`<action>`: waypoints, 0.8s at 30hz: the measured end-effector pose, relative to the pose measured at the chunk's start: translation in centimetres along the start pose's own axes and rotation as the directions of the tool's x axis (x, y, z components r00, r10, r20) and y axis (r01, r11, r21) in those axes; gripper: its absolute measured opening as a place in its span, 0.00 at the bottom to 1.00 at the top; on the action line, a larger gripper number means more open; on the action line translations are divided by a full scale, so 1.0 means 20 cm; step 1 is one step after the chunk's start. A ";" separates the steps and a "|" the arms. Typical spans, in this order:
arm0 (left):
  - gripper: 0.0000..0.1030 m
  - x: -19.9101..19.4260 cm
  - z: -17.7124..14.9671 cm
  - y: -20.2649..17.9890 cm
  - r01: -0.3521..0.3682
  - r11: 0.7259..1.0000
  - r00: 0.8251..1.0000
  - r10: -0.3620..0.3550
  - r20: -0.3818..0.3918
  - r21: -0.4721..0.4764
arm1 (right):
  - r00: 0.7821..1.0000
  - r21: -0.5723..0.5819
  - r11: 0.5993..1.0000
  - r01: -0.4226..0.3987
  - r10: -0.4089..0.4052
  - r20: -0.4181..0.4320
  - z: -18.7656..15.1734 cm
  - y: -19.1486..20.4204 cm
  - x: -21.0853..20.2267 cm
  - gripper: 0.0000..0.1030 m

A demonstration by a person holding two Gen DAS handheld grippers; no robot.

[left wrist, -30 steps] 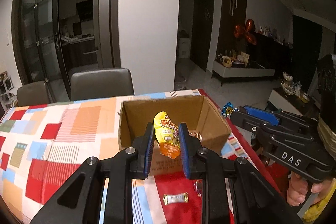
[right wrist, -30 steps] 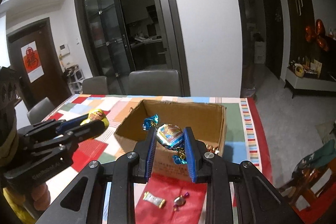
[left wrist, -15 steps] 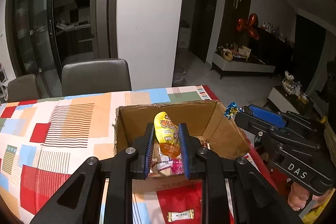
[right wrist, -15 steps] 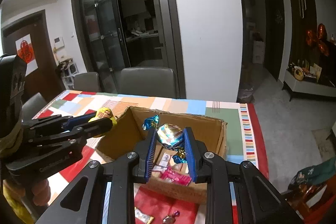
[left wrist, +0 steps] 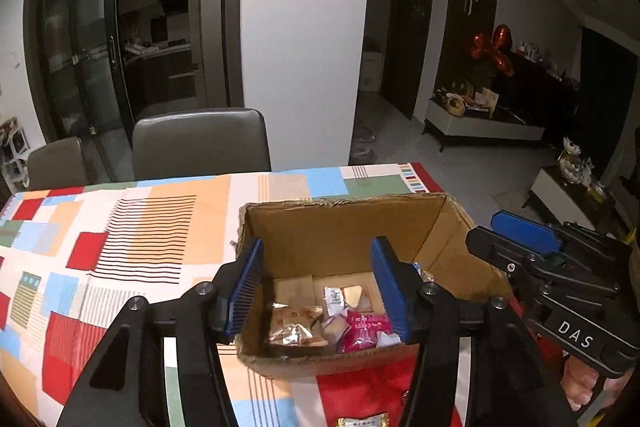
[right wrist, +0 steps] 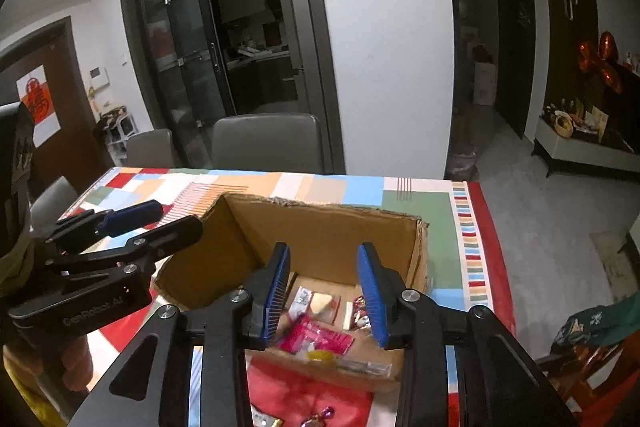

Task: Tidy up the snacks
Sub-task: 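Open both tools to drop the yellow packet and blue candy into the box, then move both open tools back toward the last two snacks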

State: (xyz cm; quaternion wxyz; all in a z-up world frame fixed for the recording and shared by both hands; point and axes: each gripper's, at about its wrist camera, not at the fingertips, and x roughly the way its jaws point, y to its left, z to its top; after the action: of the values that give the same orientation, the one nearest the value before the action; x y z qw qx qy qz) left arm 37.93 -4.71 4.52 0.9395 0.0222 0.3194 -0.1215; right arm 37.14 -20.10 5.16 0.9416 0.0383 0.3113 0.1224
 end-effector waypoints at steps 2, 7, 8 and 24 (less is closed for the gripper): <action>0.53 -0.03 -0.03 0.00 0.000 1.000 1.000 -0.001 0.009 0.008 | 1.000 -0.002 1.000 -0.011 0.011 0.003 -0.02 0.01 -0.02 0.35; 0.54 -0.12 -0.12 -0.02 0.009 1.000 1.000 -0.010 0.027 0.019 | 0.999 -0.010 0.999 -0.035 0.035 0.018 -0.10 0.04 -0.08 0.35; 0.54 -0.13 -0.14 -0.02 0.008 1.000 1.000 -0.009 0.027 0.027 | 0.999 -0.012 0.999 -0.038 0.038 0.021 -0.12 0.04 -0.10 0.35; 0.64 -0.17 -0.61 -0.13 0.002 0.995 0.998 0.004 -0.059 0.097 | 0.995 0.040 0.997 -0.059 0.063 -0.083 -0.55 0.03 -0.11 0.35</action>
State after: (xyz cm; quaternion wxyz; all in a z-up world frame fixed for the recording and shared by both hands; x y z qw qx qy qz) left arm 27.51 -5.03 -3.01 0.9275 0.0715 0.3408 -0.1357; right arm 28.71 -20.19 -2.37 0.9226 0.0603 0.3517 0.1468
